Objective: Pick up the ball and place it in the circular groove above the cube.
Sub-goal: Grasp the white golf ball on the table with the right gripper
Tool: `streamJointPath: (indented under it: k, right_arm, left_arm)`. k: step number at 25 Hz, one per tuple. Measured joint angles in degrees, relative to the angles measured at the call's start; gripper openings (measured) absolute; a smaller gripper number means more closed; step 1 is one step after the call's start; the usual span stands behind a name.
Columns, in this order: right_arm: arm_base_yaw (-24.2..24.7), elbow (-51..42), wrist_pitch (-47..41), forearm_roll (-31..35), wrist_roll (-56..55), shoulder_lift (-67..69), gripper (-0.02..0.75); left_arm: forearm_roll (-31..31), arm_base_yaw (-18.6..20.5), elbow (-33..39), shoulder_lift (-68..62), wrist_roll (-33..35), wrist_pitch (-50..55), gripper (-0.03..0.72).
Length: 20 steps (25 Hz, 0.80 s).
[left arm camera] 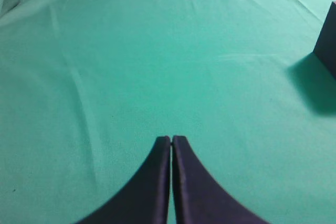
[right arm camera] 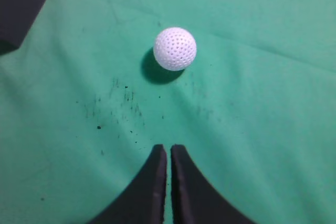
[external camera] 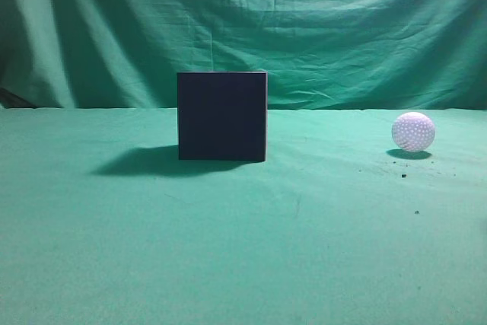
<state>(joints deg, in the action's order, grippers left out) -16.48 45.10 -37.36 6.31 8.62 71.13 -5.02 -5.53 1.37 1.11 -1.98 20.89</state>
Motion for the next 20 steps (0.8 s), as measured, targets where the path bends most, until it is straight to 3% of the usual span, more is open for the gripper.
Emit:
streamJointPath:
  k: [3,6,10,13,20]
  right_arm:
    - [-2.0,6.2,-4.8,-2.9,-2.5,8.8,0.000]
    - [-2.2,12.3,-8.1,-3.6,-4.0,16.6,0.141]
    - [-2.2,18.4,-8.5,-3.7,-4.4,24.1,0.398]
    - [-2.2,21.3,-7.2,-3.7,-4.6,28.0,0.547]
    - [-2.2,26.0,-5.1,-4.5,-5.8,35.3,0.548]
  left_arm:
    - [0.0,0.0,0.0,0.0,0.0,0.0,0.000]
    - [0.0,0.0,0.0,0.0,0.0,0.0,0.000]
    - [0.0,0.0,0.0,0.0,0.0,0.0,0.000]
    - [0.0,0.0,0.0,0.0,0.0,0.0,0.000]
    - [0.0,0.0,0.0,0.0,0.0,0.0,0.000]
